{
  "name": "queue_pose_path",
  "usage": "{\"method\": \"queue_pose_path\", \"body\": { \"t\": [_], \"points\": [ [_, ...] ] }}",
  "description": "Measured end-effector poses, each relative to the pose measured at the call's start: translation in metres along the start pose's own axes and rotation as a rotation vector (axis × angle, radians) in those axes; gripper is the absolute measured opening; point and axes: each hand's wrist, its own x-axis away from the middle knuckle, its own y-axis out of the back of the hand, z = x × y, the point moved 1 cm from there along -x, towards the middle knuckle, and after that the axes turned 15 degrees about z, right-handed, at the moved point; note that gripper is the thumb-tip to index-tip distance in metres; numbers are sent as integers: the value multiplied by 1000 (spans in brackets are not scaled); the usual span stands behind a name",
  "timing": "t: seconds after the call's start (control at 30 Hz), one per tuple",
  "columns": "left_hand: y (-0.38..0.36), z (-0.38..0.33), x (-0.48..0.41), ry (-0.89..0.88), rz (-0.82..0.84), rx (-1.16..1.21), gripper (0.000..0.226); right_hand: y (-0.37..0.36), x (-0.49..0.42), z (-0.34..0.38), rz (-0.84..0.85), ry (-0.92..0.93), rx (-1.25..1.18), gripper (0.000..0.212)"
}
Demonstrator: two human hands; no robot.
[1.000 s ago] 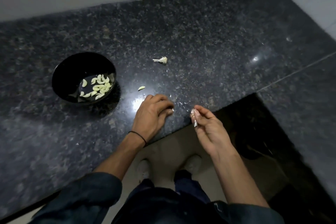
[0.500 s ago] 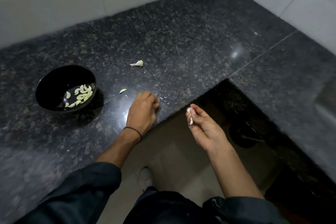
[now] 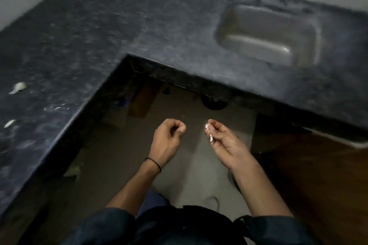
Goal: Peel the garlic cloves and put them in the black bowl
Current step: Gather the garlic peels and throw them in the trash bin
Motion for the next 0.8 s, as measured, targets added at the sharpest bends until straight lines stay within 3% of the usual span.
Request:
{"method": "queue_pose_path", "body": {
  "t": [0.23,0.37,0.8],
  "points": [
    [-152,-17,-19,63,517,-144,8,166,71,21,-296,185,-257,27],
    [-227,-4,-43,57,738,-222,10,236,82,8,-440,251,-242,26],
    [-428,171,-160,208,966,-327,12,456,-10,-64,-681,186,-143,17]
  ]
}}
